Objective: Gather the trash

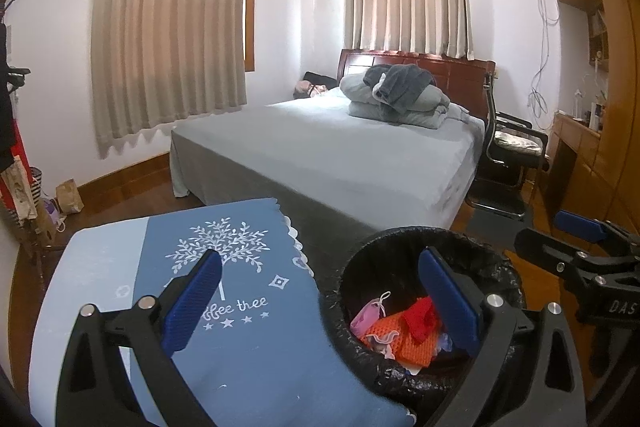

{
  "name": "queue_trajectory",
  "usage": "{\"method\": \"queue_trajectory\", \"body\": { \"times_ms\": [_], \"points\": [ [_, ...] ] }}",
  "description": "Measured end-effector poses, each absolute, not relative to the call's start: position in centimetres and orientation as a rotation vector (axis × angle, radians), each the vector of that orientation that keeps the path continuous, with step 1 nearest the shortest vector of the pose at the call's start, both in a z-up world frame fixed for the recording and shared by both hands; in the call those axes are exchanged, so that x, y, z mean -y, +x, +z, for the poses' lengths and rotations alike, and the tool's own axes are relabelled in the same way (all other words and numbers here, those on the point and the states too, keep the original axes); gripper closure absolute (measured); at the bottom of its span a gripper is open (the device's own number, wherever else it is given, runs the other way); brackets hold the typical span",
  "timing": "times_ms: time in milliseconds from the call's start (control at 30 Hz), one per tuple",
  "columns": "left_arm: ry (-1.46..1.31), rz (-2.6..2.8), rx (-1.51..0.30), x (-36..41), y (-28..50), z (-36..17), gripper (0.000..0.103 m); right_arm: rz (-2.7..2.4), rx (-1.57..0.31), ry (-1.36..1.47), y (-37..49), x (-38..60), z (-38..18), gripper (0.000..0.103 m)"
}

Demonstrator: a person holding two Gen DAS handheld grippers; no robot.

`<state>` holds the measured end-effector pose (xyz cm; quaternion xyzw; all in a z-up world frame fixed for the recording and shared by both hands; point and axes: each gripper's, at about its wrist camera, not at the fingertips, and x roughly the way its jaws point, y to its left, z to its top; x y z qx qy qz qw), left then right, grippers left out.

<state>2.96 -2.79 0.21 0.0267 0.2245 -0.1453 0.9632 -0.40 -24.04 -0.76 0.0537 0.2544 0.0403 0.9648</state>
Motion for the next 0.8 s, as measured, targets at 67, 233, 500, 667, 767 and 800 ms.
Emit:
{"method": "queue_trajectory", "body": {
  "times_ms": [67,233,500,667,767,800],
  "points": [
    [0.053,-0.293,-0.452,2.65,2.80,0.33,0.006,0.082,-0.513,0.106,-0.45,23.91,-0.76,0.005],
    [0.055,-0.289,-0.447,2.56,2.63,0.55,0.006,0.086,-0.510,0.101,-0.59,23.58,-0.63,0.005],
    [0.056,-0.288,-0.446,2.44,2.63,0.60,0.006,0.088,-0.511,0.100,-0.61,23.53,-0.53,0.005],
    [0.057,-0.287,-0.446,2.33,2.63,0.60,0.006,0.093,-0.512,0.099,-0.54,23.35,-0.46,0.005],
    [0.056,-0.287,-0.446,2.30,2.59,0.66,0.006,0.093,-0.514,0.099,-0.52,23.29,-0.41,0.005],
    [0.056,-0.286,-0.446,2.26,2.59,0.71,0.006,0.092,-0.512,0.099,-0.52,23.31,-0.43,0.005]
  ]
}}
